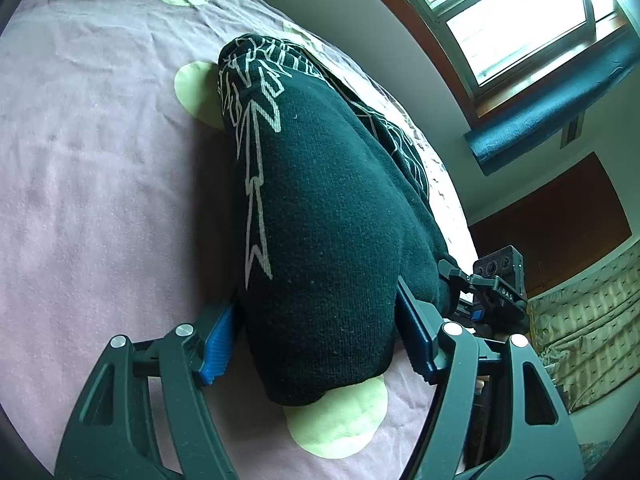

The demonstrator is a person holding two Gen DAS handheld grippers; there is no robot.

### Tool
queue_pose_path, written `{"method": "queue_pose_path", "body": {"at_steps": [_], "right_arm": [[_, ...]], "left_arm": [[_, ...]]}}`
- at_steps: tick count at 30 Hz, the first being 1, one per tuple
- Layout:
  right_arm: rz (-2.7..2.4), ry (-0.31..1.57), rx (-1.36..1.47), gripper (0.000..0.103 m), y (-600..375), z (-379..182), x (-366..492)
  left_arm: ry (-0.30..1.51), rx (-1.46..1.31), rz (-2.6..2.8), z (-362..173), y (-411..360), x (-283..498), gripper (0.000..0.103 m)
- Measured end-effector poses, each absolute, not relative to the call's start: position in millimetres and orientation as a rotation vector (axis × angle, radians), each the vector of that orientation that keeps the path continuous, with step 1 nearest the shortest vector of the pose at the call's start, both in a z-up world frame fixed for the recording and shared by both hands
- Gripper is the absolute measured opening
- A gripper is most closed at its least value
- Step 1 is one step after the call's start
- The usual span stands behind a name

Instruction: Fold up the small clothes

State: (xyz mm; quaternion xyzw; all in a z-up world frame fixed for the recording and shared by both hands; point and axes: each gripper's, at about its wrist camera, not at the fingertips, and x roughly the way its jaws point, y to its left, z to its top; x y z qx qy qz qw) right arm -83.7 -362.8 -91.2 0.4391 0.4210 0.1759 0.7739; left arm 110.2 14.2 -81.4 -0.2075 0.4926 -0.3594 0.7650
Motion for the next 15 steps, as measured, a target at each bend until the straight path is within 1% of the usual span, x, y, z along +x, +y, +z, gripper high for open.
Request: {"method": "queue_pose_path", "body": {"at_steps": [15], "right_arm": [[0.417,0.888,0.967,0.042,-367.6,-102.5,-86.7]], "left_arm": [[1.05,-0.465,-0.807,-88.7,19.6,108.2,0.072]]}}
